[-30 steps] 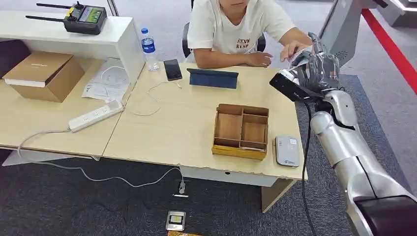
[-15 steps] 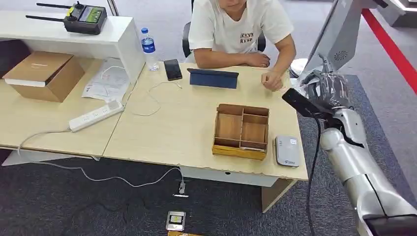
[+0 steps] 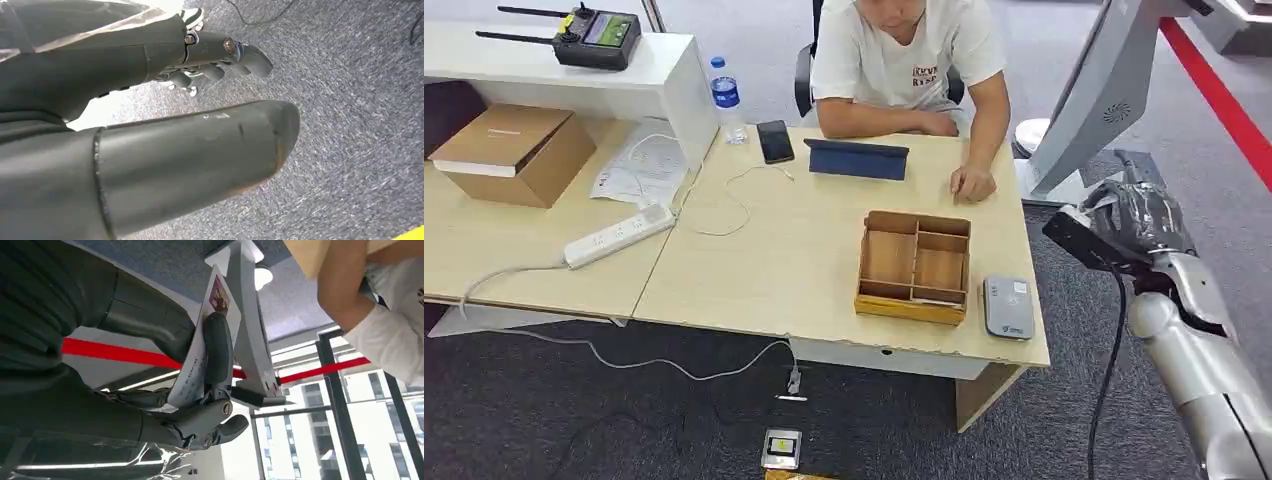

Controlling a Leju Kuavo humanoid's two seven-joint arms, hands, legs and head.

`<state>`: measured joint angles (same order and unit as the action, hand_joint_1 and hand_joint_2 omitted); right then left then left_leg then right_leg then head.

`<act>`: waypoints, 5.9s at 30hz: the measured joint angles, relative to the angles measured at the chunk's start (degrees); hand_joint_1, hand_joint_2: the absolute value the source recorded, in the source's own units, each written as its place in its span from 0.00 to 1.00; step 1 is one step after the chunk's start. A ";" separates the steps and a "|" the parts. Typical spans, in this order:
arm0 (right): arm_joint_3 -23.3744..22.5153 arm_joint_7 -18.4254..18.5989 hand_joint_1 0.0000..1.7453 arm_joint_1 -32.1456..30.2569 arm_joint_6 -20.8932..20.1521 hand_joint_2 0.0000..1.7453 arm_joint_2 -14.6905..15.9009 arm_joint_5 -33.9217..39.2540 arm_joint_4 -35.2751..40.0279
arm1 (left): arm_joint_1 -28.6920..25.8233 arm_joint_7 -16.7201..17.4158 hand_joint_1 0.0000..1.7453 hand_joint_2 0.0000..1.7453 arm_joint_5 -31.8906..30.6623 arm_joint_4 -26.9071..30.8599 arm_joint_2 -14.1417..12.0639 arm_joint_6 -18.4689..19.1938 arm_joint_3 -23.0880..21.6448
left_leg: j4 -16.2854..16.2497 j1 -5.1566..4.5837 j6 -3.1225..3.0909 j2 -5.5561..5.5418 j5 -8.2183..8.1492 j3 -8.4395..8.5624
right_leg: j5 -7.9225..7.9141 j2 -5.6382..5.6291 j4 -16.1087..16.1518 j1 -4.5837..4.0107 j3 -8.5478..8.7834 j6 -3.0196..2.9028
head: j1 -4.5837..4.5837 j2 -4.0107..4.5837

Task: Pass the card to the sensor for recognition and then transmit it.

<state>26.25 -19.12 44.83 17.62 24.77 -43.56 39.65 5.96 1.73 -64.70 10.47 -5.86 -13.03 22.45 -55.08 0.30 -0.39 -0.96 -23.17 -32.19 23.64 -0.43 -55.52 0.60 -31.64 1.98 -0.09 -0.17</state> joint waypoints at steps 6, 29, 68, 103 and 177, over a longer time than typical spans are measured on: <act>0.06 1.14 1.00 -4.72 -0.92 1.00 1.07 0.55 0.96 | 0.00 -0.79 0.00 0.00 0.22 0.00 0.00 -0.48 0.26 | 0.01 0.00 0.00 0.00 0.00 -0.02 | 0.00 0.00 0.00 -0.01 -0.01 0.00 | 0.02 0.00; 2.95 2.54 1.00 -10.94 -3.30 1.00 -3.28 -0.15 1.75 | 0.06 -1.31 0.00 0.00 -0.79 0.00 0.00 -0.85 0.26 | 0.01 0.00 0.01 0.01 0.00 -0.03 | 0.00 0.00 0.00 -0.01 -0.01 0.00 | 0.00 0.00; 3.06 2.89 1.00 -15.99 -3.39 1.00 -4.81 0.61 0.65 | -0.02 -1.62 0.00 0.00 -2.51 0.00 0.00 -1.38 0.24 | 0.01 0.00 0.01 0.01 0.00 -0.02 | 0.01 0.00 0.00 -0.01 -0.02 0.00 | 0.00 0.00; -1.27 5.53 1.00 -2.53 -2.64 1.00 -4.57 -0.48 8.37 | -0.04 -4.15 0.00 0.00 -4.59 0.00 0.00 -2.32 0.24 | 0.00 -0.01 0.00 0.09 0.05 -0.03 | -0.06 -0.02 -0.02 0.00 -0.02 -0.02 | 0.00 0.00; 2.89 4.50 0.00 25.66 -8.44 0.00 -25.75 -7.52 -20.55 | 0.00 -3.34 0.00 0.00 -7.50 0.00 -1.27 -0.83 -0.09 | 0.00 0.08 0.11 0.09 0.13 -0.20 | -0.11 -0.03 -0.10 -0.09 -0.25 -0.11 | 0.00 0.00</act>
<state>29.14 -14.62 70.48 9.18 -0.98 -51.08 19.10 5.96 -1.62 -72.19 10.47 -7.13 -13.86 22.36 -55.08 0.38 -0.28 -0.87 -23.03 -32.39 23.53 -0.46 -55.63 0.51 -31.88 1.88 -0.09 -0.17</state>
